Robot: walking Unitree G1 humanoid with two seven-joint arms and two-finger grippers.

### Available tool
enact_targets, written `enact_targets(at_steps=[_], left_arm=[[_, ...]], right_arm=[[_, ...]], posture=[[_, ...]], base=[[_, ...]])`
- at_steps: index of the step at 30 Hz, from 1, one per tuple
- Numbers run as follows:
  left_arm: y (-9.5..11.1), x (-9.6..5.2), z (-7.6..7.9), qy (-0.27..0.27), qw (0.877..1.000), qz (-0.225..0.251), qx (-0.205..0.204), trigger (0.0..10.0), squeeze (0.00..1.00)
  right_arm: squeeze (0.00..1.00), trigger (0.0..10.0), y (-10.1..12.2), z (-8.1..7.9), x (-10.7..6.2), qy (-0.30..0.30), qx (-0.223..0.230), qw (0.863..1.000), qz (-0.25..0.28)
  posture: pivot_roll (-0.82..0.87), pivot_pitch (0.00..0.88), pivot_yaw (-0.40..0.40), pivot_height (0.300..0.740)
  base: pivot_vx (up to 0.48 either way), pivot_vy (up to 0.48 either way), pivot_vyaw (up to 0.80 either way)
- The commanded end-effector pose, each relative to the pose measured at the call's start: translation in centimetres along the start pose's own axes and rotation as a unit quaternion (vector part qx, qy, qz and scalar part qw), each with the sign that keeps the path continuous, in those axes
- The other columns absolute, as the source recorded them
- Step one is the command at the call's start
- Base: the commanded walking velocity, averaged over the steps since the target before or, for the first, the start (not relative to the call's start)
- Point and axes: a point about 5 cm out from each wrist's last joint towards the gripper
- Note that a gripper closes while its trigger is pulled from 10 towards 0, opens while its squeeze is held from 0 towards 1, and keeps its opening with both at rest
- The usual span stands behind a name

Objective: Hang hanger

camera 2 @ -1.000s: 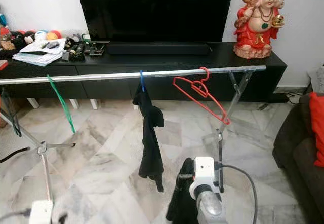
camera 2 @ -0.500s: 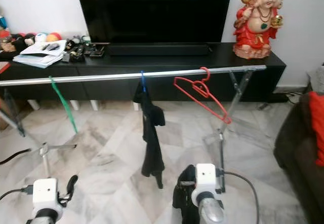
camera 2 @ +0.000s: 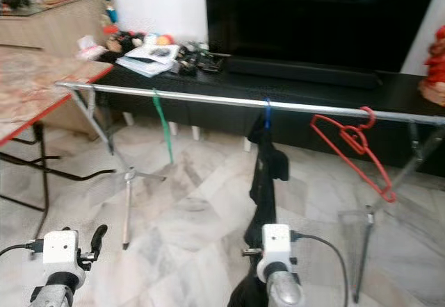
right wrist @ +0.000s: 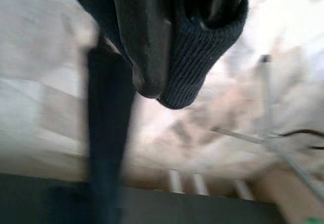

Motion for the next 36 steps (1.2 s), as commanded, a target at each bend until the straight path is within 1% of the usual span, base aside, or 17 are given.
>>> enact_targets(at_steps=[1,4,6,12,14,15,16,17,18,20,24,26,29,32,36], left_arm=[[0.5,0.1,0.0,0.003,1.000,0.004,0.001,10.0,0.00],[1.0,0.3,0.2,-0.008,1.000,0.011,0.005,10.0,0.00],[1.4,0.3,0.4,-0.016,1.000,0.018,0.004,10.0,0.00],[2.4,0.6,0.7,-0.035,0.999,0.035,0.001,10.0,0.00],[2.5,0.7,1.3,-0.063,0.997,0.036,-0.005,10.0,0.00],[2.5,0.7,1.3,-0.063,0.997,0.036,-0.005,10.0,0.00],[2.5,0.8,1.6,-0.076,0.997,0.035,0.000,10.0,0.00],[2.3,0.8,2.0,-0.086,0.996,0.033,0.005,10.0,0.00],[2.1,0.9,2.5,-0.091,0.995,0.030,0.006,10.0,0.00],[2.1,0.9,2.8,-0.088,0.996,0.030,0.004,10.0,0.00],[2.4,1.0,2.6,-0.078,0.996,0.032,-0.002,10.0,0.00],[2.4,1.2,2.0,-0.066,0.997,0.032,-0.002,10.0,0.00],[2.5,1.2,1.8,-0.061,0.998,0.032,-0.003,10.0,0.00],[2.6,1.3,1.7,-0.060,0.998,0.036,-0.003,10.0,0.00],[2.8,1.6,1.8,-0.062,0.997,0.038,-0.003,10.0,0.00]], right_arm=[[0.00,10.0,-0.1,0.6,0.0,-0.007,-0.010,1.000,-0.003],[0.00,10.0,-0.7,0.9,-0.1,-0.014,-0.006,1.000,-0.022],[0.00,10.0,-1.0,1.0,-0.2,-0.014,-0.012,0.999,-0.032],[0.00,10.0,-0.9,1.0,-0.1,-0.011,-0.012,0.999,-0.032],[0.00,10.0,-0.9,0.9,0.0,-0.009,-0.015,0.999,-0.035],[0.00,10.0,-0.9,0.9,0.0,-0.009,-0.015,0.999,-0.035],[0.00,10.0,-0.8,0.9,0.1,-0.009,-0.016,0.999,-0.034],[0.00,10.0,-0.7,1.0,0.1,-0.009,-0.016,0.999,-0.033],[0.00,10.0,-0.4,1.5,0.2,-0.012,-0.022,0.999,-0.033],[0.00,10.0,-0.3,1.8,0.3,-0.011,-0.029,0.999,-0.033],[0.00,10.0,0.0,2.2,0.4,-0.012,-0.034,0.999,-0.035],[0.00,10.0,0.1,2.0,0.6,-0.016,-0.015,0.999,-0.035],[0.00,10.0,0.1,1.8,0.6,-0.014,-0.014,0.999,-0.035],[0.00,10.0,-0.3,1.6,0.5,-0.012,-0.014,0.999,-0.038],[0.00,10.0,-1.4,1.9,-0.1,-0.023,-0.011,0.998,-0.053]], posture=[[-0.07,0.000,0.082,0.740],[-0.06,0.000,0.080,0.740],[-0.05,0.000,0.076,0.740],[-0.05,0.000,0.058,0.740],[-0.05,0.000,0.047,0.740],[-0.05,0.000,0.047,0.740],[-0.05,0.000,0.043,0.740],[-0.06,0.000,0.021,0.740],[-0.05,0.000,0.002,0.740],[-0.05,0.000,-0.002,0.740],[-0.04,0.000,-0.013,0.740],[-0.04,0.000,-0.015,0.740],[-0.05,0.000,-0.014,0.740],[-0.05,0.004,-0.008,0.740],[-0.05,0.014,0.002,0.740]], base=[[0.000,0.000,0.63],[0.000,0.000,0.00],[0.000,0.000,0.00],[0.000,0.000,0.00],[0.000,0.000,0.00],[0.000,0.000,0.00],[0.000,0.000,0.00],[0.000,0.000,0.00],[0.000,0.000,0.00],[0.000,0.000,0.00],[0.000,0.000,0.00],[0.000,0.000,0.00],[0.000,0.000,0.00],[0.000,0.000,0.00],[0.000,0.000,0.00]])
Point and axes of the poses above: a point about 5 cm out from each wrist's last joint towards the gripper, its own x axis pointing out of the wrist towards the gripper, its own y axis along the axis of the wrist's last joint, z = x × y, and after that the axes turned 3 degrees about x, right-handed
